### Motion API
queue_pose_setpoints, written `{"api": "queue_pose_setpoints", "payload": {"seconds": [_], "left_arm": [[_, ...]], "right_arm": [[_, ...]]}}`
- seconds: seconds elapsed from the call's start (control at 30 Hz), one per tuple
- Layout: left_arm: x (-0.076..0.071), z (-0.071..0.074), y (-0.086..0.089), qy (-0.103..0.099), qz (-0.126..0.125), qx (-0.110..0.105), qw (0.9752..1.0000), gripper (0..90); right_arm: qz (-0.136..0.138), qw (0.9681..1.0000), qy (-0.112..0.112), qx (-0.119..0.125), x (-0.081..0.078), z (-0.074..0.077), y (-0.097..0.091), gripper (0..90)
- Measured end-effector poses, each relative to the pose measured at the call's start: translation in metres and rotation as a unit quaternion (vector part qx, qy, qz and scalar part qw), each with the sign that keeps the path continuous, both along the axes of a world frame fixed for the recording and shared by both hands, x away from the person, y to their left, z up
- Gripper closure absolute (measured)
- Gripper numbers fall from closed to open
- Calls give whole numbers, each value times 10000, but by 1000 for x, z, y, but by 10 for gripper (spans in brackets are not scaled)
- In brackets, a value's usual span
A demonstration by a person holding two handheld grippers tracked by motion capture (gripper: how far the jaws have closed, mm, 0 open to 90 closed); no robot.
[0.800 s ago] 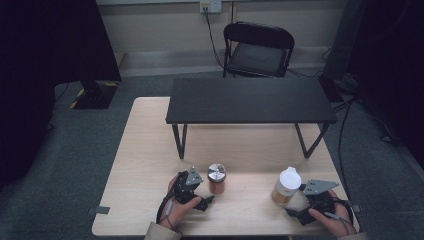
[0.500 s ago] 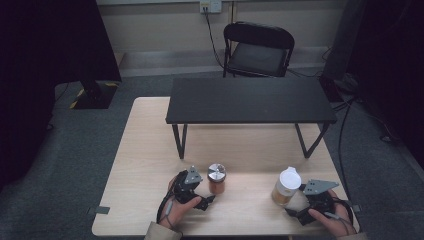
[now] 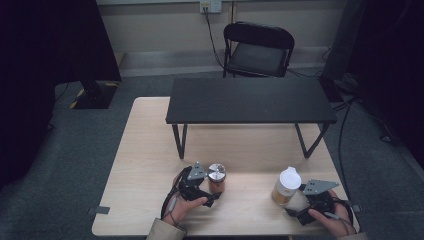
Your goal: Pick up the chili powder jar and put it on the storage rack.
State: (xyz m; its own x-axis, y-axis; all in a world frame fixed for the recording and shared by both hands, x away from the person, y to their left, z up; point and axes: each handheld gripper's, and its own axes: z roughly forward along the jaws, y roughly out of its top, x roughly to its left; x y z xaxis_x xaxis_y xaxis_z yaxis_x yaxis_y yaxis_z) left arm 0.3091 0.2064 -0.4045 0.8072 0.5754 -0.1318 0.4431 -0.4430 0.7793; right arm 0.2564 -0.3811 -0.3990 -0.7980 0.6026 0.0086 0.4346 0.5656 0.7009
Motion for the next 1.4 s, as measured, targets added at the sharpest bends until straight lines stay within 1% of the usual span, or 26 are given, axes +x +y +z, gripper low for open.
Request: {"api": "queue_pose_setpoints", "payload": {"seconds": [0.07, 0.1, 0.13, 0.3, 0.37, 0.5, 0.53, 0.6, 0.63, 0.7, 0.73, 0.77, 0.87, 0.97, 1.03, 1.1, 1.17, 1.27, 1.4], "left_arm": [[2, -1, -1, 32, -21, -45, 10000, 13], [3, -3, -2, 66, 10, -75, 9999, 13], [4, -3, -2, 74, -1, -70, 9999, 13], [5, -6, -5, 65, 56, -121, 9999, 26], [7, -7, -6, 63, 20, -166, 9998, 36], [8, -8, -9, 62, 21, -165, 9998, 86], [8, -9, -9, 26, 31, -199, 9998, 109], [8, -10, -9, 31, 37, -224, 9997, 140], [10, -11, -9, 10, -21, -220, 9998, 165], [10, -11, -10, 3, -10, -200, 9998, 196], [11, -12, -9, 20, -40, -223, 9997, 231], [11, -12, -10, 8, -77, -212, 9997, 246], [11, -12, -10, 8, -88, -223, 9997, 252], [10, -11, -12, -85, -123, -159, 9998, 270], [9, -11, -12, -108, -121, -139, 9998, 275], [7, -9, -14, -193, -141, -57, 9997, 283], [7, -7, -16, -233, -160, -9, 9996, 290], [7, -4, -16, -242, -177, 53, 9995, 300], [7, -2, -16, -197, -186, 19, 9996, 302]], "right_arm": [[0, 10000, 0, 0, 0, 0, 0, 0], [0, 10000, -2, 2, 0, 0, 0, 0], [0, 10000, 0, 1, 0, 0, 0, 0], [1, 10000, -1, 0, 0, 0, 0, 0], [0, 10000, 0, 0, 0, 0, 0, 0], [1, 10000, -1, 1, 0, 0, 0, 0], [0, 10000, 0, 1, 0, 0, 0, 0], [1, 10000, 0, 1, 0, 0, 0, 0], [0, 10000, -1, 2, 0, 0, 0, 0], [0, 10000, 0, 1, 0, 0, 0, 0], [1, 10000, -2, 1, 0, 0, 0, 0], [1, 10000, 0, 1, 0, 0, 0, 0], [0, 10000, -1, 2, 0, 0, 0, 0], [0, 10000, -1, 0, 0, 0, 0, 0], [0, 10000, -1, 2, 0, 0, 0, 0], [0, 10000, -1, 1, 0, 0, 0, 0], [0, 10000, -1, 1, 0, 0, 0, 0], [0, 10000, -1, 0, 0, 0, 0, 0], [0, 10000, -1, 1, 0, 0, 0, 0]]}}
